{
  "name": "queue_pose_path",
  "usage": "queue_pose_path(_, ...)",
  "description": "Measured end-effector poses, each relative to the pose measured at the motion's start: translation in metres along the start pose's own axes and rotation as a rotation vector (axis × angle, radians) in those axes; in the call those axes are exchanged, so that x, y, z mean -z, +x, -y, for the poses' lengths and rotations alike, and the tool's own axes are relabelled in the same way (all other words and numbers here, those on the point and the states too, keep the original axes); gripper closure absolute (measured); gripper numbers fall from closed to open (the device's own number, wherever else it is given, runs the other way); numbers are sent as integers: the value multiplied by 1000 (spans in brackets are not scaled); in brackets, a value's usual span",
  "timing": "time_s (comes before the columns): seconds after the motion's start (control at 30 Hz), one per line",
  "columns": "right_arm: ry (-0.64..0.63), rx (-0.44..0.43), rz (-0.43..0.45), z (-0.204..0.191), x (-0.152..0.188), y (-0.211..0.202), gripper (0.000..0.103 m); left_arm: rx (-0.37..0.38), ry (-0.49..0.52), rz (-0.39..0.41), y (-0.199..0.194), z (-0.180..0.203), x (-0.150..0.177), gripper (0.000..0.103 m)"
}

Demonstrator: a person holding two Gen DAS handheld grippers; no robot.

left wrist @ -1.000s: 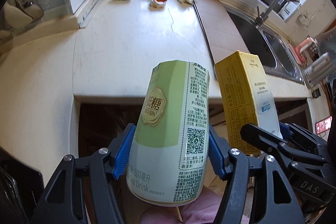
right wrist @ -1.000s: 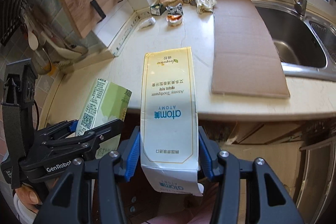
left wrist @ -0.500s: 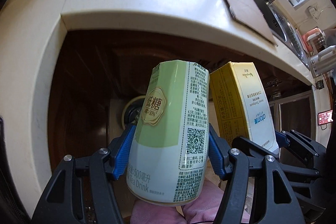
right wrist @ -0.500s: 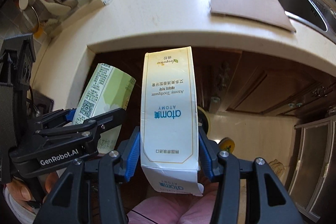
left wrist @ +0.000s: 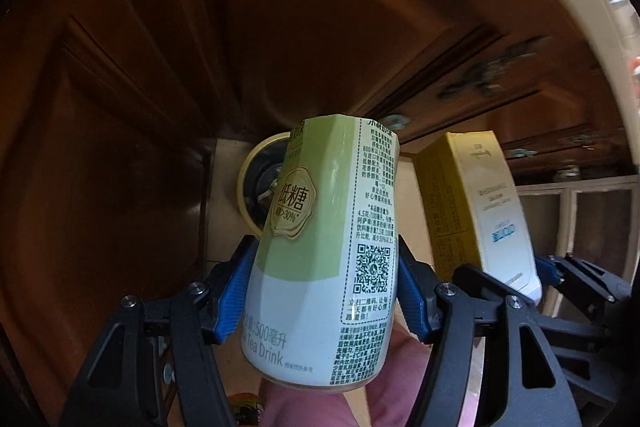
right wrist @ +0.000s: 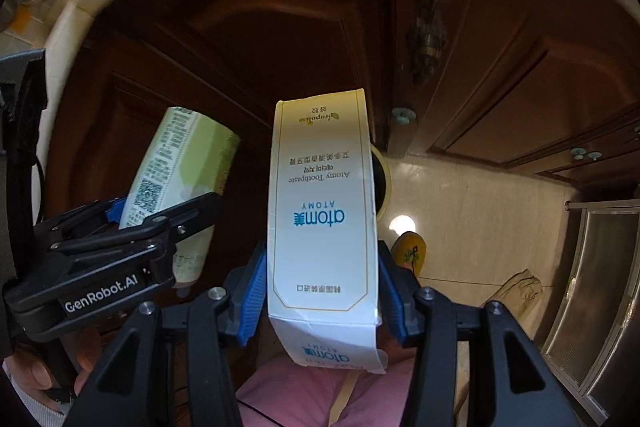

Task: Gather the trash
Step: 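Carry the bottle and carton down over the floor bin and release both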

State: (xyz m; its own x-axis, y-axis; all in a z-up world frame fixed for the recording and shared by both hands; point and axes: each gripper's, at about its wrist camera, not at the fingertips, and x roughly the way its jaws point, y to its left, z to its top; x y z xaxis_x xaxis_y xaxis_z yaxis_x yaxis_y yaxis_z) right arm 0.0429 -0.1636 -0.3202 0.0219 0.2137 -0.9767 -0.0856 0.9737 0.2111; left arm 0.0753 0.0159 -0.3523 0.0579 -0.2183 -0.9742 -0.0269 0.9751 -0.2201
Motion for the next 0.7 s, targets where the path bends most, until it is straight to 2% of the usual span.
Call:
queue_pose_path(0.07,-7,7,-17,5,-5,24,52,-16,-6,-10,24,-6,-2,40)
queue_pose_path(0.37,-1,12,-108,31,-28,136,52,10,-43,-56,122,-40,-5,39)
queue_pose_path(0.57,-3,-16,-134,33,-40,179,48,-7,-65,-70,151,-56,-16,38)
queue_pose_path(0.63,3,-43,-129,33,-44,184,47,-14,-66,-71,155,-54,-18,35)
queue_pose_path(0.7,8,-40,-115,30,-47,182,47,-32,-69,-66,155,-54,-18,18)
